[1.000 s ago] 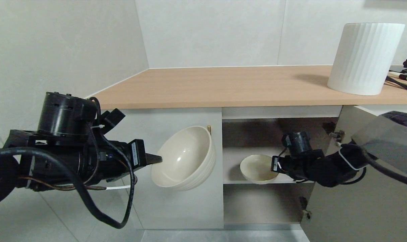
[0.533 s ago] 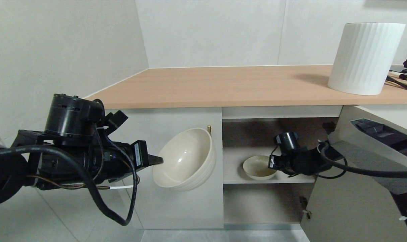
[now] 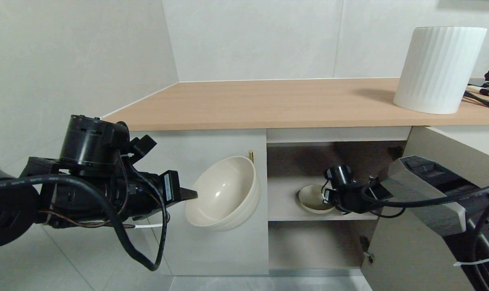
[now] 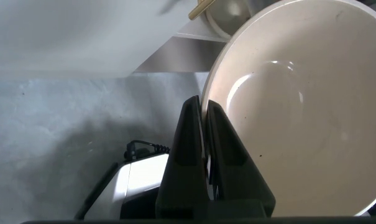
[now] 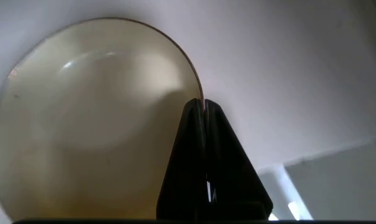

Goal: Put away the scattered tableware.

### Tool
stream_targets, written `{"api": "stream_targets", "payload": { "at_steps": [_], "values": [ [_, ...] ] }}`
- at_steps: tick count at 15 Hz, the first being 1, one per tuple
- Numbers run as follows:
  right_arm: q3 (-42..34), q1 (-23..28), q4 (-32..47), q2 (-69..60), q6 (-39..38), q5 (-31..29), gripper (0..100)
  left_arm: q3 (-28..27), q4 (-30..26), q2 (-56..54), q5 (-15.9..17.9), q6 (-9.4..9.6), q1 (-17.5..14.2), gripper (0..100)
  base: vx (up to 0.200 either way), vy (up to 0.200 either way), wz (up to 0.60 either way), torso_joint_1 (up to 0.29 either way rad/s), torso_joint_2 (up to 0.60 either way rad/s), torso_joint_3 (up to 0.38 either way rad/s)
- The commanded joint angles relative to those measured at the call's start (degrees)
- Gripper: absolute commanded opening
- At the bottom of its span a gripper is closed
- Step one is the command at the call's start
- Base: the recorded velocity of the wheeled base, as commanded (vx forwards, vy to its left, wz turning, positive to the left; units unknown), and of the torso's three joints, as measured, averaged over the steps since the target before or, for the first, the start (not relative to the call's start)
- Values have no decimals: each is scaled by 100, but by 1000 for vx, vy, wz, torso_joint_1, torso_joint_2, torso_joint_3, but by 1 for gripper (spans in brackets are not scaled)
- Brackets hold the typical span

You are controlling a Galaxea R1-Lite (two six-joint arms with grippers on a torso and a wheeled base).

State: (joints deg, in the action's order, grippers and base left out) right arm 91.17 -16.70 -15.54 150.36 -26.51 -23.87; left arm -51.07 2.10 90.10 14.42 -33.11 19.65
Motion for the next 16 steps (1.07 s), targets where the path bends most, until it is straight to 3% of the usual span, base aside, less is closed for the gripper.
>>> {"api": "stream_targets", "payload": {
  "at_steps": [1, 9, 10, 14, 16],
  "values": [
    [208, 9, -1, 204, -12, -30, 0, 0, 1, -10, -1, -3, 4, 0, 0, 0, 0, 0, 0, 0],
    [428, 44, 16, 231, -143, -83, 0, -9, 10, 87, -1, 6, 30, 0, 0, 0, 0, 0, 0, 0],
    [428, 44, 7, 222, -152, -92, 100, -9, 10, 113, -1, 6, 65, 0, 0, 0, 0, 0, 0, 0],
    [67, 9, 104, -341, -442, -92, 100, -140, 10, 465, -124, 6, 215, 0, 0, 0, 0, 0, 0, 0],
    [-961, -176, 113, -1351, -451, 207, 100, -299, -8, 842, -642, 24, 434, 0, 0, 0, 0, 0, 0, 0]
  ]
}}
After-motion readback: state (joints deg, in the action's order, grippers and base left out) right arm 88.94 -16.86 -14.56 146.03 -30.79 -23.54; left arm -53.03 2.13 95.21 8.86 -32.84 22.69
